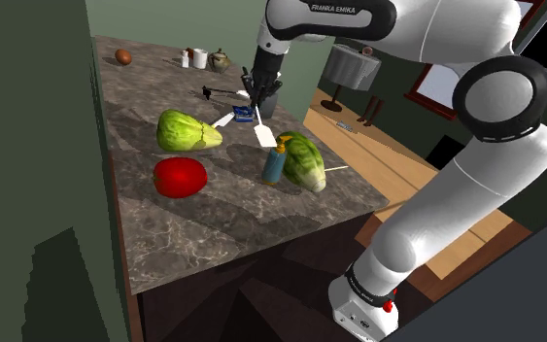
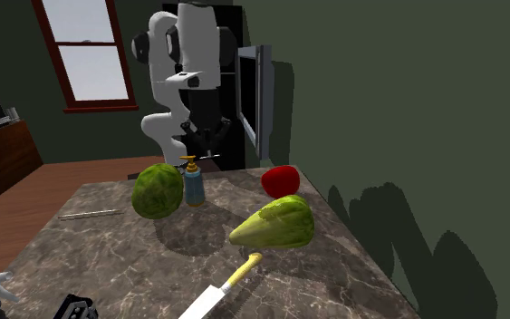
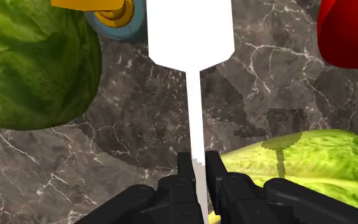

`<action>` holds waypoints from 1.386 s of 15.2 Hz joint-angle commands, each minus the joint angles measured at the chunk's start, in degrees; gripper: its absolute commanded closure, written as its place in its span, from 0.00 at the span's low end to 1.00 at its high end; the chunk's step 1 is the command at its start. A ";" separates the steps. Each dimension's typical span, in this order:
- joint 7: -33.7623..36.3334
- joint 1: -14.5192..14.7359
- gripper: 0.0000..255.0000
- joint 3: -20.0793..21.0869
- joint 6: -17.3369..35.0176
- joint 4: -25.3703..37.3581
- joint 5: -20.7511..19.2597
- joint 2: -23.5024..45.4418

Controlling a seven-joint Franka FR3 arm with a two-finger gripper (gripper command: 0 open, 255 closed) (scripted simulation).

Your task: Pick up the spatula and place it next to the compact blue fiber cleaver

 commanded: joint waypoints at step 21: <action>-24.55 -13.15 1.00 -11.17 -7.83 33.57 0.27 25.63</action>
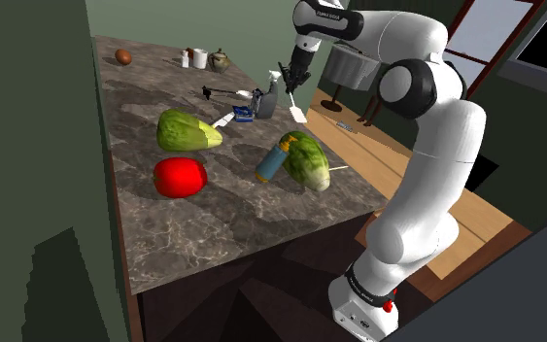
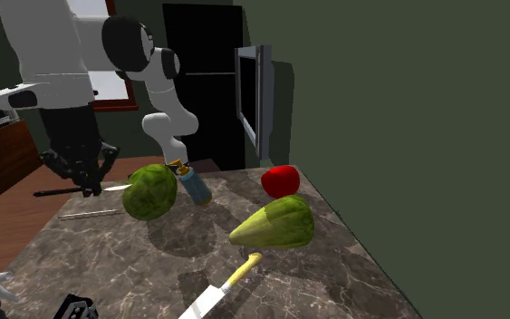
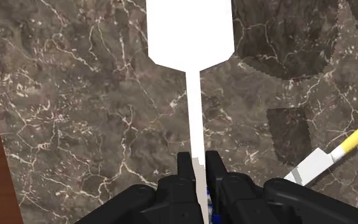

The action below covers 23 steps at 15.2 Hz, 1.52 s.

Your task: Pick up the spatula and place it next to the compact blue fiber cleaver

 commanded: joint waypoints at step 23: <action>-4.59 -3.22 1.00 -1.22 10.18 -1.99 0.69 8.23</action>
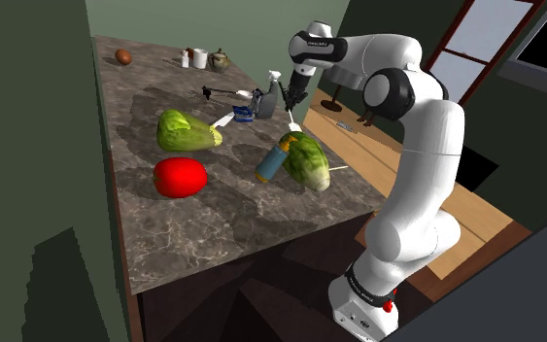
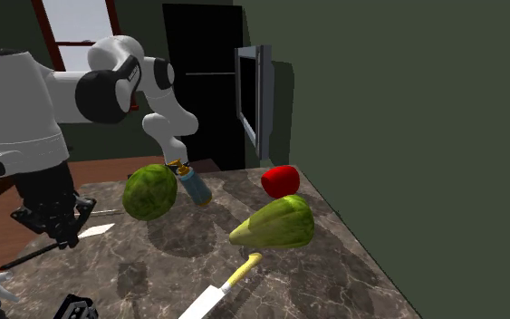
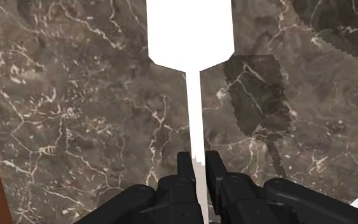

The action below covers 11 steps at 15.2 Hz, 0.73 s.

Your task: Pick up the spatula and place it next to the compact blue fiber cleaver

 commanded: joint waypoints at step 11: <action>-0.08 0.00 1.00 0.00 8.65 -7.39 0.03 1.23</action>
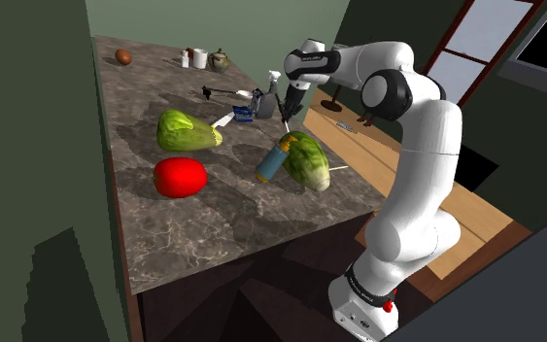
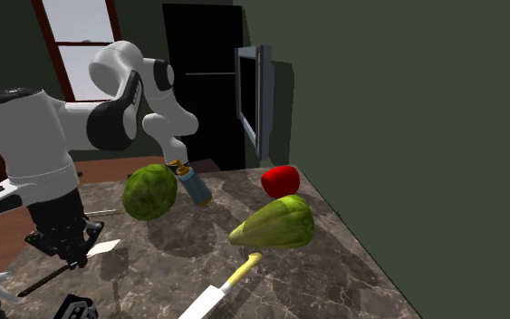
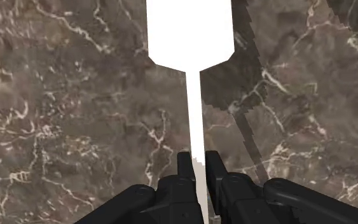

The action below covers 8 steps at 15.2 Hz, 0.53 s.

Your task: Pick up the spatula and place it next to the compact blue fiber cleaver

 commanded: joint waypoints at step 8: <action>-0.08 -0.01 1.00 0.00 6.00 -3.89 0.03 2.08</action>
